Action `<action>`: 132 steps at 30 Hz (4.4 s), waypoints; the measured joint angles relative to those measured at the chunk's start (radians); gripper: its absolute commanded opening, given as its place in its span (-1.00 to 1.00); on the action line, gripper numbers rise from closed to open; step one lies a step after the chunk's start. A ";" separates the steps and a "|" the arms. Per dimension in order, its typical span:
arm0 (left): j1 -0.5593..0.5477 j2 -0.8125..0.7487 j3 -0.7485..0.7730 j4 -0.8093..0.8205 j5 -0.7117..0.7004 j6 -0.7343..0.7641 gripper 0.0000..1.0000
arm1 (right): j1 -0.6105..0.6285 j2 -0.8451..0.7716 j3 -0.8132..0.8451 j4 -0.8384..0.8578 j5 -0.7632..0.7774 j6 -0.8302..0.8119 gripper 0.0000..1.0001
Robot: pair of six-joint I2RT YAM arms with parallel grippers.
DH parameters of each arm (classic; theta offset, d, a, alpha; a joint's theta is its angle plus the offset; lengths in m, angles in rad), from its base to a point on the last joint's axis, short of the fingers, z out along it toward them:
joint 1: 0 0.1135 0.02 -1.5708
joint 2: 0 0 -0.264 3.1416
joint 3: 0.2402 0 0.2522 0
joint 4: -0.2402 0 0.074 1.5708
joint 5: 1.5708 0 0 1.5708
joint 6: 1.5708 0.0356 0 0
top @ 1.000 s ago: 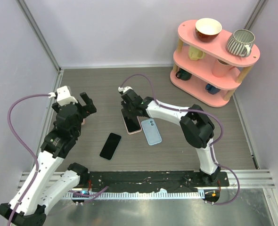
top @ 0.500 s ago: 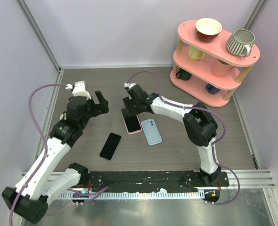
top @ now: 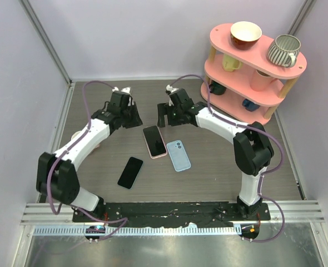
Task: Put the phone into the phone case
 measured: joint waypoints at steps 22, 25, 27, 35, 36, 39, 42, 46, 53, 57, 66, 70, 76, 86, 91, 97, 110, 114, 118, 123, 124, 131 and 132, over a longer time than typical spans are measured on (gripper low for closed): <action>0.101 0.372 0.061 -0.003 0.206 -0.057 -1.00 | -0.013 0.084 -0.083 0.082 -0.218 -0.008 0.53; 0.101 0.385 0.068 -0.003 0.203 -0.055 -1.00 | -0.013 0.122 -0.056 0.086 -0.235 -0.021 0.52; 0.101 0.390 0.068 -0.006 0.196 -0.052 -1.00 | -0.013 0.143 -0.047 0.080 -0.245 -0.029 0.50; 0.101 0.441 0.068 0.011 0.196 -0.061 -1.00 | -0.013 0.193 0.002 0.060 -0.299 -0.059 0.46; 0.101 0.451 0.068 0.013 0.196 -0.062 -1.00 | -0.013 0.194 0.002 0.058 -0.307 -0.064 0.45; 0.101 0.465 0.068 0.014 0.195 -0.064 -1.00 | -0.013 0.204 0.009 0.056 -0.322 -0.070 0.43; 0.099 0.466 0.067 0.014 0.188 -0.064 -1.00 | -0.013 0.218 0.023 0.057 -0.337 -0.070 0.42; 0.099 0.454 0.062 0.009 0.161 -0.069 -1.00 | -0.012 0.219 0.023 0.060 -0.339 -0.070 0.40; 0.098 0.360 0.060 0.020 0.156 -0.086 -1.00 | -0.018 0.216 0.003 0.092 -0.352 -0.070 0.37; 0.096 0.357 0.051 0.060 0.180 -0.092 -1.00 | -0.023 0.216 0.000 0.097 -0.367 -0.069 0.37; 0.087 0.418 0.035 0.078 0.196 -0.107 -1.00 | -0.025 0.217 0.000 0.098 -0.384 -0.068 0.37; 0.084 0.430 0.035 0.087 0.193 -0.114 -1.00 | -0.026 0.222 0.000 0.107 -0.403 -0.055 0.37; 0.084 0.429 0.028 0.096 0.190 -0.129 -1.00 | -0.027 0.237 0.000 0.145 -0.443 -0.019 0.36; 0.085 0.418 -0.001 0.133 0.190 -0.149 -1.00 | -0.073 0.265 -0.017 0.234 -0.562 0.117 0.28; 0.086 0.411 -0.014 0.145 0.190 -0.162 -1.00 | -0.091 0.270 -0.061 0.346 -0.613 0.198 0.28; 0.089 0.404 -0.027 0.156 0.189 -0.167 -1.00 | -0.088 0.299 -0.087 0.489 -0.654 0.287 0.21; 0.090 0.391 -0.037 0.159 0.188 -0.163 -0.98 | -0.081 0.272 -0.127 0.528 -0.626 0.295 -0.98; 0.082 0.388 -0.030 0.138 0.207 -0.154 -0.56 | -0.089 0.247 -0.159 0.533 -0.633 0.285 -0.98; 0.075 0.347 0.013 0.054 0.254 -0.121 0.13 | -0.111 0.180 -0.218 0.520 -0.649 0.242 -0.98; 0.111 0.172 0.093 0.038 0.395 -0.051 0.48 | -0.159 0.005 -0.380 0.532 -0.710 0.185 -0.98; 0.119 0.129 0.098 0.055 0.436 -0.034 0.49 | -0.167 -0.032 -0.405 0.534 -0.731 0.170 -0.98; 0.136 -0.024 0.048 0.245 0.779 0.003 0.49 | -0.172 -0.237 -0.481 0.590 -0.890 0.120 -0.98; 0.136 -0.024 0.034 0.261 0.811 0.002 0.48 | -0.170 -0.254 -0.487 0.601 -0.906 0.119 -0.98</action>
